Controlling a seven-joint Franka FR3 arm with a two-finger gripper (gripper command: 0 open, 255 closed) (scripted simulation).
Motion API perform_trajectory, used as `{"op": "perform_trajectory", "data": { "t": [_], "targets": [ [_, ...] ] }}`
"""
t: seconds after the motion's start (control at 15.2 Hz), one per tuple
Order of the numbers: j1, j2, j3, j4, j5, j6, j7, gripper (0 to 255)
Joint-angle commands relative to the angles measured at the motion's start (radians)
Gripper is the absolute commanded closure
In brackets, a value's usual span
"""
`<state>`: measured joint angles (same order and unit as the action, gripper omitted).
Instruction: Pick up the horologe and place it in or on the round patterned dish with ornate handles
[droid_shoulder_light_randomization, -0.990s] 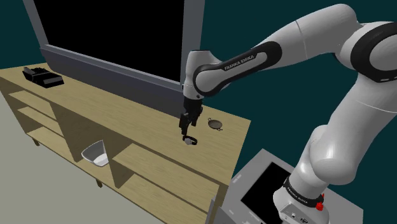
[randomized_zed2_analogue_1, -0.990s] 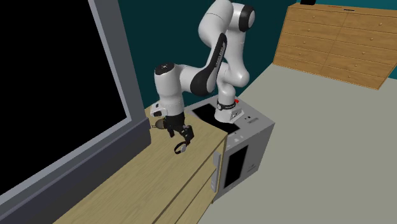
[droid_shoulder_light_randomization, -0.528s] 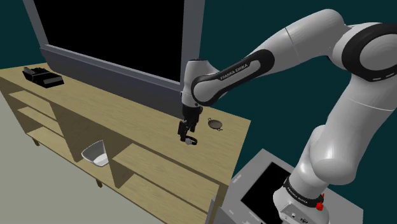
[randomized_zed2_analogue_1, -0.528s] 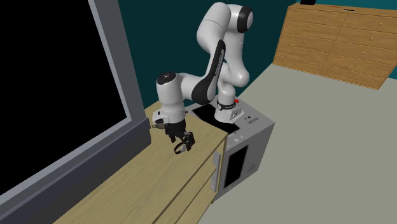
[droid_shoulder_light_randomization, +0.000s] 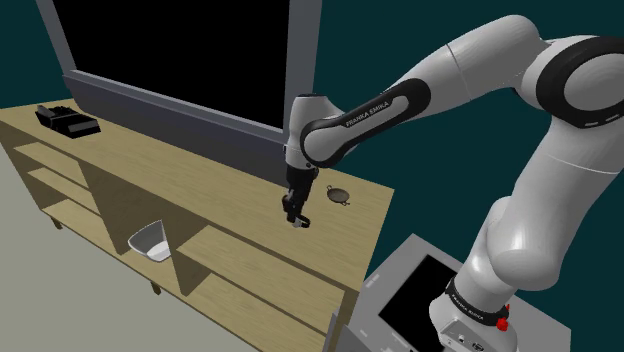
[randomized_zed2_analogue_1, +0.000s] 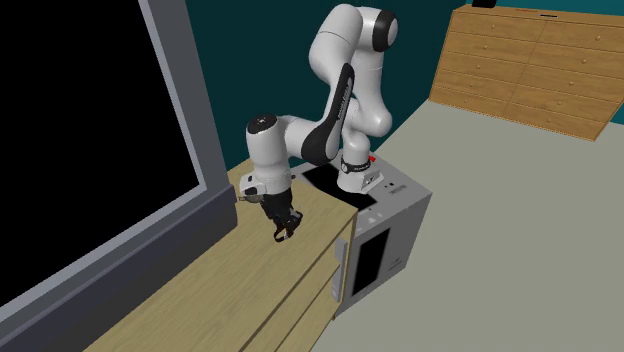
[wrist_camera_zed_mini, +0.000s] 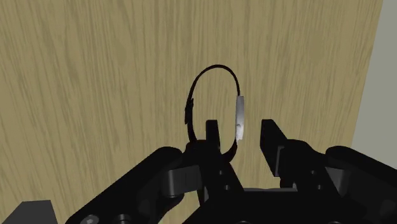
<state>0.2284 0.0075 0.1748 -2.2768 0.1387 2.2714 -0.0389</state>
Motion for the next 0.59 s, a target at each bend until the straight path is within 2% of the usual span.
{"op": "perform_trajectory", "data": {
  "t": [0.0, 0.53],
  "targets": [
    [0.000, 0.000, 0.000, 0.000, 0.000, 0.000, 0.000, 255],
    [0.000, -0.008, 0.000, 0.005, 0.000, -0.013, 0.001, 255]
  ]
}}
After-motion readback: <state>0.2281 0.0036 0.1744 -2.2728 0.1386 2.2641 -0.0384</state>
